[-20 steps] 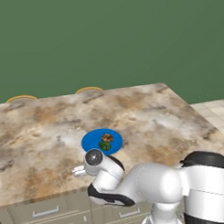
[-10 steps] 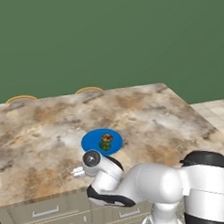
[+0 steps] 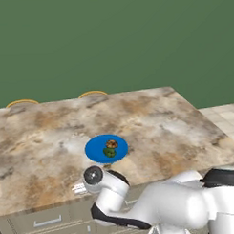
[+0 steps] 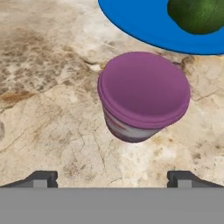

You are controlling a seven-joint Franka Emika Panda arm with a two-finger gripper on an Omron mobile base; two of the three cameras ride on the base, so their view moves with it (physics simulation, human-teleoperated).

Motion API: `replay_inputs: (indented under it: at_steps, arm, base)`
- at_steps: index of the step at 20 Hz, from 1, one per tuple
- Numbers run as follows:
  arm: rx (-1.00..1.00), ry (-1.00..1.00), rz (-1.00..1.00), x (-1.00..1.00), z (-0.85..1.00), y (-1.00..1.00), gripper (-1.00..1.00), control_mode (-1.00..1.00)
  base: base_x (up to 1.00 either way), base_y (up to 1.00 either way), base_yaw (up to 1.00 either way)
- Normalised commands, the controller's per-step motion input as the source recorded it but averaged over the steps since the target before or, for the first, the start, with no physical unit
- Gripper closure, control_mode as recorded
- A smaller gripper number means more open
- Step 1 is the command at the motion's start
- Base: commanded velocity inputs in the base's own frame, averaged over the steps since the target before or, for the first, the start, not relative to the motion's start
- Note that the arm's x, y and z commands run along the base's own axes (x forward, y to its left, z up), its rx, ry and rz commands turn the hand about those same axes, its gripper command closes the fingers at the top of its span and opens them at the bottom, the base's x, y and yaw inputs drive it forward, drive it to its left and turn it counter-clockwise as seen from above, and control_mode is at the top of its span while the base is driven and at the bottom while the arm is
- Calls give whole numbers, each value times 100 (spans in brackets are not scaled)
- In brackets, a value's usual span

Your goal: Pick the avocado and bread from the counter and place them on the plate. Then pick the jam from the cabinet and place it next to the plate. Lastly close the cabinet door.

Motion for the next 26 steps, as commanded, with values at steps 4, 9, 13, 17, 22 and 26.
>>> replay_inputs:
  at_steps: [4,9,13,17,22,26]
  arm:
    - [0,0,-2,-47,-1,0,-100,-100]
    - [1,-6,-5,-67,46,0,-100,-100]
    - [2,-9,-1,-73,88,-5,-100,-100]
    - [1,-7,0,-69,95,-22,-100,-100]
    - [1,-4,0,-49,82,-39,-100,-100]
    - [2,0,0,-19,67,-36,-100,-100]
  base:
    - [0,0,0]
    - [0,0,0]
    - [0,0,0]
    - [0,0,0]
    - [0,0,0]
    - [0,0,0]
